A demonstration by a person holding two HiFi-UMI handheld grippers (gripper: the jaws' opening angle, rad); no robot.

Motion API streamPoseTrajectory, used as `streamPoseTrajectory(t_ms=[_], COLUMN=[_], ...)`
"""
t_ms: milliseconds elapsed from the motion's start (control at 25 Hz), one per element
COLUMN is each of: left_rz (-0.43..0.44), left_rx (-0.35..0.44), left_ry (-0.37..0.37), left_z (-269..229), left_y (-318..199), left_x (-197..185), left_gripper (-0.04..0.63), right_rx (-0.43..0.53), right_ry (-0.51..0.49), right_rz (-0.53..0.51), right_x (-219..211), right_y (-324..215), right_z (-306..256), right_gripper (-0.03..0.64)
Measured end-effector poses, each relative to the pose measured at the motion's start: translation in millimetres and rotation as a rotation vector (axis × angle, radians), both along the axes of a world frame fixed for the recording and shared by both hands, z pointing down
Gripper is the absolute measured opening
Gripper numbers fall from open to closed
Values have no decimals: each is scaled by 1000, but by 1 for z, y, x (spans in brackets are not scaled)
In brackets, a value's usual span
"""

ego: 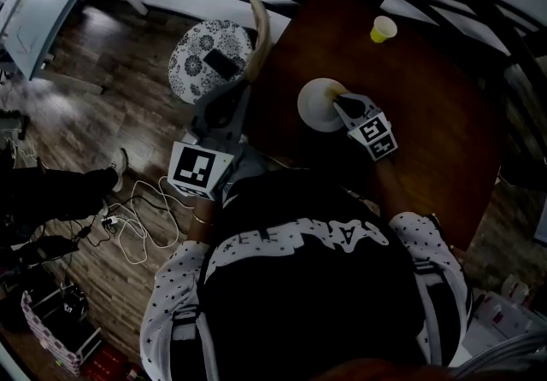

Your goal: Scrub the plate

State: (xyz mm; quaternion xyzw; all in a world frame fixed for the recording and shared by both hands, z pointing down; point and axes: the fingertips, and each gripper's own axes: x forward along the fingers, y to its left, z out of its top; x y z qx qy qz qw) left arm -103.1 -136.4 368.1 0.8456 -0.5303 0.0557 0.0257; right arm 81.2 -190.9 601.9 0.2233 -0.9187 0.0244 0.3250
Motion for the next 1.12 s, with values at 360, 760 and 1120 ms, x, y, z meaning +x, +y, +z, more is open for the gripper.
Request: streamPoseTrajectory(t_ms=[360, 760, 1120], left_rz=[9, 21, 32], left_rx=[2, 5, 5], left_ry=[0, -1, 4], left_z=[0, -1, 0], left_y=[1, -1, -1], left_x=[1, 5, 7], left_gripper=[15, 15, 15], right_rx=[-2, -3, -10], right_ry=[-2, 1, 0], right_rz=[9, 9, 15], right_x=[1, 3, 3], right_y=[4, 7, 12], right_z=[0, -1, 1], right_gripper=[49, 49, 49])
